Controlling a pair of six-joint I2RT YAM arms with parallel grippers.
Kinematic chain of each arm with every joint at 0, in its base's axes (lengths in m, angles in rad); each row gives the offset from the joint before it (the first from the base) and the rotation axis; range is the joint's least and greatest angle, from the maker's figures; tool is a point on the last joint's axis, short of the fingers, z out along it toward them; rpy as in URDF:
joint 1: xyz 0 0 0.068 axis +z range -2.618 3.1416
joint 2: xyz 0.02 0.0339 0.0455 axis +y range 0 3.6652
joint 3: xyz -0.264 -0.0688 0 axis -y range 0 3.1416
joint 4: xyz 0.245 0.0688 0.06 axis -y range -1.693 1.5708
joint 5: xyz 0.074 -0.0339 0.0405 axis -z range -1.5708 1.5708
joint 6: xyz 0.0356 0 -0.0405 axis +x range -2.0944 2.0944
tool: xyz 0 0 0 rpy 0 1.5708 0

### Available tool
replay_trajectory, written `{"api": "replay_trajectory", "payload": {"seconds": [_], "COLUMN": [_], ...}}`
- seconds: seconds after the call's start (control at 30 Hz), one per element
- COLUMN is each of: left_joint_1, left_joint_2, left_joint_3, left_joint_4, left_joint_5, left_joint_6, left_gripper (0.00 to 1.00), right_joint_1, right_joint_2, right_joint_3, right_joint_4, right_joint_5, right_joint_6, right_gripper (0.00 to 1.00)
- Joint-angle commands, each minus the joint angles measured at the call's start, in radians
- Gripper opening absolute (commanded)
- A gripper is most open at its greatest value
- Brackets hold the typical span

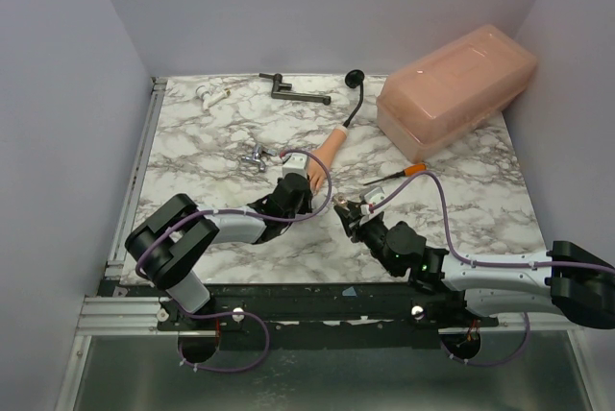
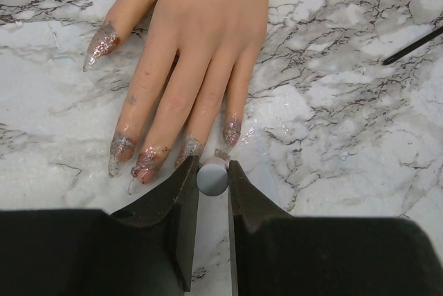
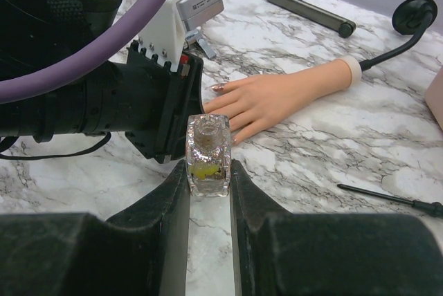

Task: Paint the nails

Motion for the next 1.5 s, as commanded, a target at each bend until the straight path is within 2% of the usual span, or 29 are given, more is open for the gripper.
{"api": "replay_trajectory", "payload": {"seconds": [0.0,0.13,0.4,0.63,1.1,1.47], "left_joint_1": [-0.008,-0.008,-0.008,-0.008,-0.008,-0.008], "left_joint_2": [-0.021,-0.033,-0.080,-0.088,0.014,0.044], "left_joint_3": [-0.007,-0.021,-0.105,-0.119,0.004,0.045], "left_joint_4": [-0.021,0.000,0.191,0.269,0.145,0.064], "left_joint_5": [-0.030,-0.033,0.022,0.049,0.022,0.005], "left_joint_6": [-0.016,-0.013,0.051,0.097,0.107,0.083], "left_gripper": [0.00,0.00,0.00,0.00,0.00,0.00], "right_joint_1": [-0.003,-0.003,-0.003,-0.003,-0.003,-0.003], "right_joint_2": [-0.011,-0.010,-0.001,-0.004,-0.014,-0.016], "right_joint_3": [0.001,0.002,0.008,0.006,0.000,-0.001], "right_joint_4": [0.013,0.013,0.013,0.011,0.013,0.013], "right_joint_5": [0.025,0.026,0.027,0.028,0.028,0.027], "right_joint_6": [0.012,0.012,0.012,0.012,0.012,0.013], "right_gripper": [0.01,0.01,0.01,0.01,0.01,0.01]}}
